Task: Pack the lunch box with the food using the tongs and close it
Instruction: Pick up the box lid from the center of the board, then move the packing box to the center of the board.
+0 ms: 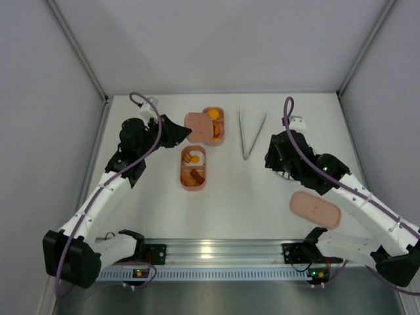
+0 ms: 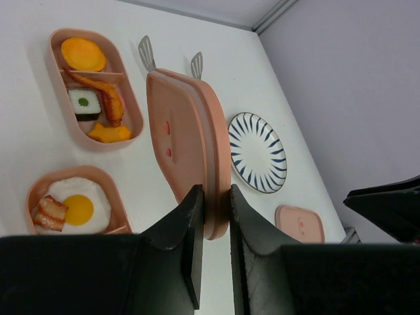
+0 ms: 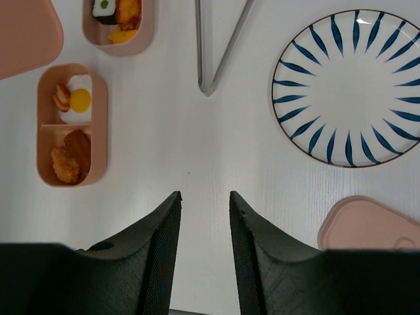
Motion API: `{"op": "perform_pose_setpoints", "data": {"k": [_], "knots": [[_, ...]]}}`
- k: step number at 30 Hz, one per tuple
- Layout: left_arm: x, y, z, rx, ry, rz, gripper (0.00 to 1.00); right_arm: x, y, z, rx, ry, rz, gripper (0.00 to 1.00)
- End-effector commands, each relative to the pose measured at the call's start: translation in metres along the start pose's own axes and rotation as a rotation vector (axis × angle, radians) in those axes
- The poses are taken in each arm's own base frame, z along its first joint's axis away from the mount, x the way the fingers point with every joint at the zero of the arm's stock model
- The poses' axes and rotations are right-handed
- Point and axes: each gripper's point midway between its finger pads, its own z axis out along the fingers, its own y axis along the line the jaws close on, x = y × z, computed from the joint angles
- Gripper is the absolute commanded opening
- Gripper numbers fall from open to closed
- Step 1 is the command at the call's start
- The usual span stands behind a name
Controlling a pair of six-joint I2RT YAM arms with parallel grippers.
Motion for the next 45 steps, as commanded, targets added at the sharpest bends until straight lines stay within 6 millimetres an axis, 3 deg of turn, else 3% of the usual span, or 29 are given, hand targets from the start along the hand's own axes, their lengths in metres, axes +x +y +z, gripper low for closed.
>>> {"op": "perform_pose_setpoints", "data": {"k": [1, 8, 10, 14, 18, 21, 24, 25, 26, 28, 31, 36, 41, 45], "knots": [[-0.043, -0.037, -0.002, 0.137, -0.122, 0.022, 0.00, -0.006, -0.005, -0.006, -0.004, -0.026, 0.009, 0.35], [-0.036, -0.023, -0.006, 0.144, -0.117, -0.034, 0.00, 0.002, -0.001, -0.001, -0.026, 0.004, -0.009, 0.35], [-0.036, -0.015, -0.009, 0.121, -0.134, -0.047, 0.00, 0.004, 0.011, 0.009, -0.066, 0.013, -0.025, 0.35], [-0.040, -0.002, -0.019, 0.039, -0.192, -0.061, 0.00, 0.007, 0.055, 0.027, -0.221, 0.064, -0.048, 0.35], [-0.039, 0.013, -0.030, -0.052, -0.234, -0.064, 0.00, 0.008, 0.088, 0.064, -0.262, 0.116, -0.101, 0.35], [-0.044, 0.018, -0.040, -0.104, -0.265, -0.050, 0.00, -0.008, 0.119, 0.086, -0.316, 0.095, -0.130, 0.35], [-0.045, 0.021, -0.047, -0.133, -0.279, -0.048, 0.00, -0.002, 0.132, 0.119, -0.290, 0.132, -0.167, 0.34], [-0.046, 0.027, -0.051, -0.174, -0.290, -0.057, 0.00, -0.016, 0.142, 0.122, -0.301, 0.110, -0.168, 0.34], [-0.047, 0.031, -0.054, -0.201, -0.300, -0.064, 0.00, -0.007, 0.146, 0.138, -0.290, 0.142, -0.187, 0.34], [-0.034, 0.051, -0.060, -0.310, -0.269, -0.101, 0.00, -0.008, 0.153, 0.149, -0.287, 0.151, -0.193, 0.34], [-0.031, 0.072, -0.073, -0.429, -0.294, -0.120, 0.00, -0.016, 0.168, 0.164, -0.297, 0.153, -0.202, 0.33], [-0.013, 0.090, -0.079, -0.501, -0.267, -0.146, 0.00, 0.007, 0.161, 0.182, -0.259, 0.204, -0.221, 0.32], [-0.001, 0.103, -0.078, -0.540, -0.250, -0.155, 0.00, 0.042, 0.153, 0.195, -0.256, 0.285, -0.225, 0.29], [0.010, 0.108, -0.071, -0.534, -0.219, -0.164, 0.00, 0.072, 0.161, 0.195, -0.292, 0.335, -0.233, 0.25]]}}
